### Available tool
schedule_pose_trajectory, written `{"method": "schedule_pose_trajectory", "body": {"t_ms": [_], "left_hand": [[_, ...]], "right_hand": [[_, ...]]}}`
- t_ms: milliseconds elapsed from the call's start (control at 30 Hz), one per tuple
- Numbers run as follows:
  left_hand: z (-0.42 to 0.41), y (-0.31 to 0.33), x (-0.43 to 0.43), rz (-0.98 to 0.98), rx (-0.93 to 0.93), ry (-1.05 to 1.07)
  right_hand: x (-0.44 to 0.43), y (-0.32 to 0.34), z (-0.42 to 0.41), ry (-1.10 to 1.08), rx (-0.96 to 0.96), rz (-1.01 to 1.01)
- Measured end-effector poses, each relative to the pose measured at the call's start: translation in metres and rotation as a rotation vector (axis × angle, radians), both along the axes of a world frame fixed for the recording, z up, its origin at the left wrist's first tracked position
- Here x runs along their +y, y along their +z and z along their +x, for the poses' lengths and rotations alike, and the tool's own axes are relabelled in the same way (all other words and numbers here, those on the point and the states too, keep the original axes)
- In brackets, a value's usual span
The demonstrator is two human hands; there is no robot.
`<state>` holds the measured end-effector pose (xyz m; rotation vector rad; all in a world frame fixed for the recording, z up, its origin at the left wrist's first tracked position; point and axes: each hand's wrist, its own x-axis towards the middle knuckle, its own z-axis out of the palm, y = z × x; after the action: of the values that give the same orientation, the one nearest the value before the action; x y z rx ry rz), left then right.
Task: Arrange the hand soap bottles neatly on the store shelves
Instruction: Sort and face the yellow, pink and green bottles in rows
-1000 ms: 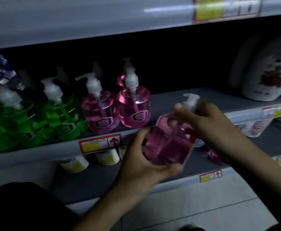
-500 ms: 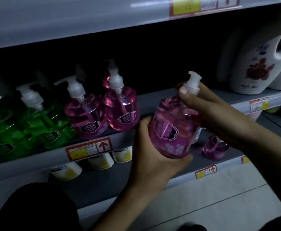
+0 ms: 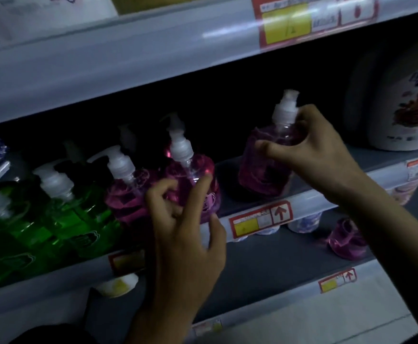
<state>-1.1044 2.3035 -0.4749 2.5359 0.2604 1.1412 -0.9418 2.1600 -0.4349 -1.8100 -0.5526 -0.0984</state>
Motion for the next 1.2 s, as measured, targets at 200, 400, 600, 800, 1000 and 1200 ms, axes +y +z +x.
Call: {"method": "schedule_pose_trajectory", "body": {"t_ms": [200, 400, 600, 800, 1000, 1200], "left_hand": [[0.009, 0.000, 0.014, -0.020, 0.227, 0.081], [0.006, -0.002, 0.018, -0.033, 0.175, -0.003], [0.005, -0.004, 0.020, -0.071, 0.140, -0.079], [0.002, -0.008, 0.016, -0.013, 0.066, -0.015], [0.006, -0.029, -0.017, 0.086, 0.074, -0.172], [0.025, -0.107, -0.040, 0.087, 0.604, -0.342]], "right_hand": [[0.035, -0.013, 0.040, 0.086, -0.046, -0.051], [0.066, -0.020, 0.054, 0.280, 0.078, -0.010], [0.072, -0.021, 0.055, 0.337, 0.173, -0.009], [0.066, -0.019, 0.033, 0.181, -0.028, -0.261], [0.009, -0.042, -0.045, -0.173, -0.440, -0.677], [-0.064, -0.131, -0.047, -0.018, -0.032, -1.109]]}}
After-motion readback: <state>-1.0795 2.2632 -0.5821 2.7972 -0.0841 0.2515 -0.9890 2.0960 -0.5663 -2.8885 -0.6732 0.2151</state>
